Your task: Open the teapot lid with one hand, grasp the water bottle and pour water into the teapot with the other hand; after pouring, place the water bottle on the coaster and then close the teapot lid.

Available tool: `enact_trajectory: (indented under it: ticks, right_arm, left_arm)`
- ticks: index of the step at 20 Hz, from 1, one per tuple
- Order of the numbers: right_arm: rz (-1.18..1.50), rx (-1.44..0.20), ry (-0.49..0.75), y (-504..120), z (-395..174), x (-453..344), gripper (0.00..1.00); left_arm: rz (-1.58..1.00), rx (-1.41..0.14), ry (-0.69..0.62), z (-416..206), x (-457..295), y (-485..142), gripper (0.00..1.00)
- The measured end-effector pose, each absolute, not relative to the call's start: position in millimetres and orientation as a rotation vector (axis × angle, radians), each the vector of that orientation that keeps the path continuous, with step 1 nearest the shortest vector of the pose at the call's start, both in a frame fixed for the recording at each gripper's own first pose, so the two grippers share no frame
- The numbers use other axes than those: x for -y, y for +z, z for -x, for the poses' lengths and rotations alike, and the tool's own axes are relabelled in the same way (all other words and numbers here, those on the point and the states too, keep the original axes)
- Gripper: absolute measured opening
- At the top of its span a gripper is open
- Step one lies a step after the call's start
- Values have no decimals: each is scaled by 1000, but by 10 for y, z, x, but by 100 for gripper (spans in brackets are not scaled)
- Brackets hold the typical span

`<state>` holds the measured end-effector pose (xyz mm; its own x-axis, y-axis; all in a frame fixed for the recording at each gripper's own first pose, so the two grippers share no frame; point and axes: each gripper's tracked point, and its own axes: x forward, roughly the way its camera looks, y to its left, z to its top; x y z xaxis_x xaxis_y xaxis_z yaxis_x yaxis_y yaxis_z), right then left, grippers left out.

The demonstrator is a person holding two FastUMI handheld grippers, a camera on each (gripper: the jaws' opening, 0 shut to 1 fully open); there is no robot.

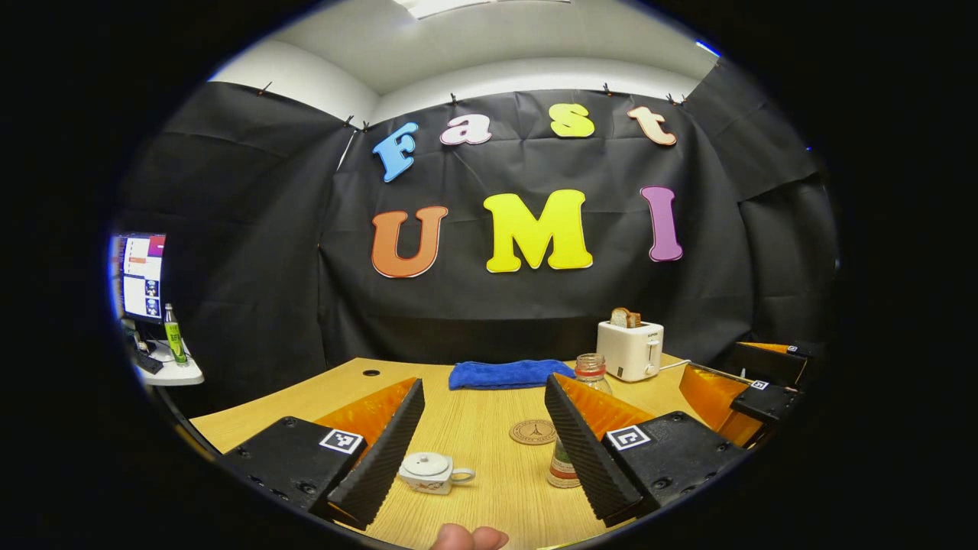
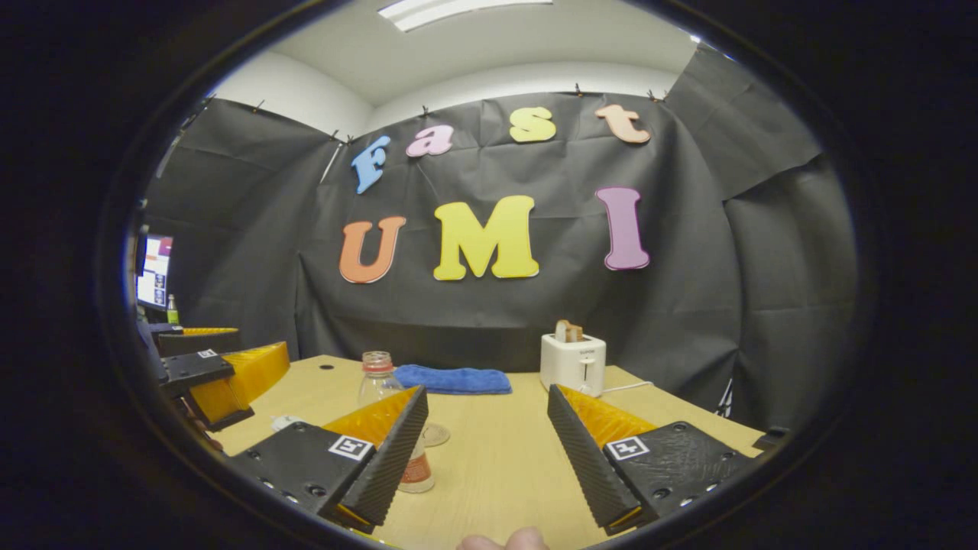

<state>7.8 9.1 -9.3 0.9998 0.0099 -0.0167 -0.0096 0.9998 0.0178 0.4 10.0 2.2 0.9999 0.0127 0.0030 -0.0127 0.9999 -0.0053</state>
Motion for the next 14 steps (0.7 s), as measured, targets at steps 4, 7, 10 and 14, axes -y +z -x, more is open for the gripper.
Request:
enact_trajectory:
  ticks: [4, 7, 10, 14]
  right_arm:
    - [-26, -21, 20, -123, -97, -29, 95]
    - [-29, -40, 8, -262, -111, 68, 95]
    - [-44, -70, -17, -391, -125, 219, 94]
    - [-52, -108, -42, -527, -206, 347, 95]
  left_arm:
    - [-7, -3, 24, 20, -157, -74, 99]
    - [-18, -38, 22, 63, -273, -351, 99]
    - [-1, -90, 37, 41, -426, -663, 99]
    - [41, -149, 44, -139, -549, -890, 99]
